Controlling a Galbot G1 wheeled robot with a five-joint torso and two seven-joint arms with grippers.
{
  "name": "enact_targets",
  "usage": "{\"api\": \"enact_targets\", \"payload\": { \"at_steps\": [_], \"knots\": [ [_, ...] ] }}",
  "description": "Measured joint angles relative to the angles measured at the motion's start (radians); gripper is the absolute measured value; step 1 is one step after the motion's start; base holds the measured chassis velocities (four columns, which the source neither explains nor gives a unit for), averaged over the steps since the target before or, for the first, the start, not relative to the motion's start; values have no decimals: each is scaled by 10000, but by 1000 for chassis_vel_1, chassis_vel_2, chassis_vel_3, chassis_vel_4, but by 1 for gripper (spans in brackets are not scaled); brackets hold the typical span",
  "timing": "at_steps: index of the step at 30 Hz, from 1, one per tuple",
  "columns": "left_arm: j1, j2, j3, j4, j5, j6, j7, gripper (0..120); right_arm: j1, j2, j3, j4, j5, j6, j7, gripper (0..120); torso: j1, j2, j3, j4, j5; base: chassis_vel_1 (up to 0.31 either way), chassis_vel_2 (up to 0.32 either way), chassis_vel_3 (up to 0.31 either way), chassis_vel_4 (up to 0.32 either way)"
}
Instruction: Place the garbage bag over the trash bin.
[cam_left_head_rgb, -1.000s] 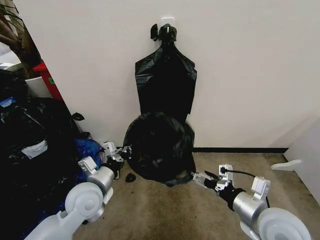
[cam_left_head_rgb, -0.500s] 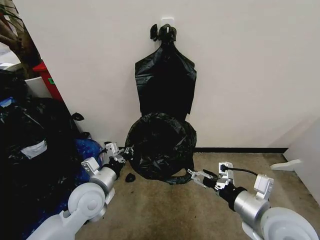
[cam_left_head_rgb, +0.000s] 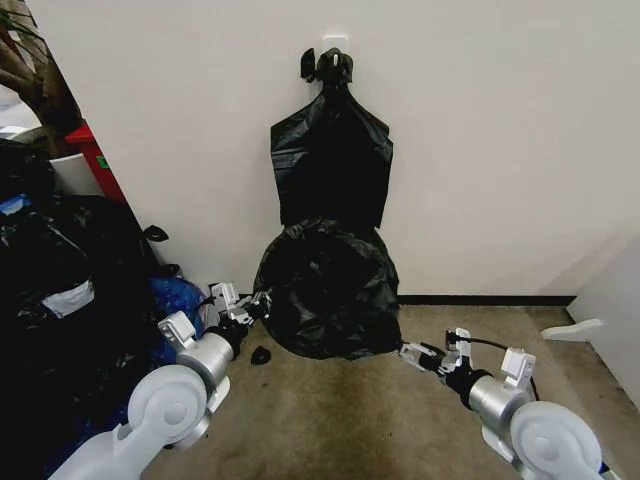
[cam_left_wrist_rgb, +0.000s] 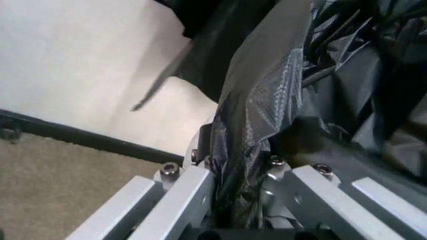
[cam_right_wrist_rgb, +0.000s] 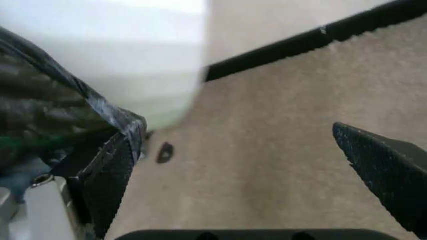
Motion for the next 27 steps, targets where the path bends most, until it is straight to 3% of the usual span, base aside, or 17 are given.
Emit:
{"api": "enact_targets", "payload": {
  "at_steps": [9, 19, 22, 24, 27],
  "knots": [
    [-272, 29, 113, -221, -422, 79, -334, 1, -271, 244, 27, 15, -653, 192, -292, 100, 0, 0, -1, 0, -1, 0, 0, 0, 0],
    [-769, -44, 355, 542, 29, 327, -835, 1, -2271, 246, 472, 1848, -2480, 956, -402, 100, 0, 0, -2, -3, -4, 0, 0, 0, 0],
    [-874, -44, 453, 825, 378, 430, -947, 1, -2740, 330, 553, 2498, -3048, 1170, -286, 100, 0, 0, -1, -3, -2, 0, 0, 0, 0],
    [-909, -36, 627, 1265, 1111, 599, -1037, 1, -2998, 420, 687, 3661, -3771, 1255, 386, 100, 0, 0, -1, -1, -8, 0, 0, 0, 0],
    [-888, -17, 732, 1489, 1799, 613, -1004, 1, -2859, 407, 639, 4138, -4406, 1171, 1312, 100, 0, 0, -2, 1, -6, 0, 0, 0, 0]
  ]
}}
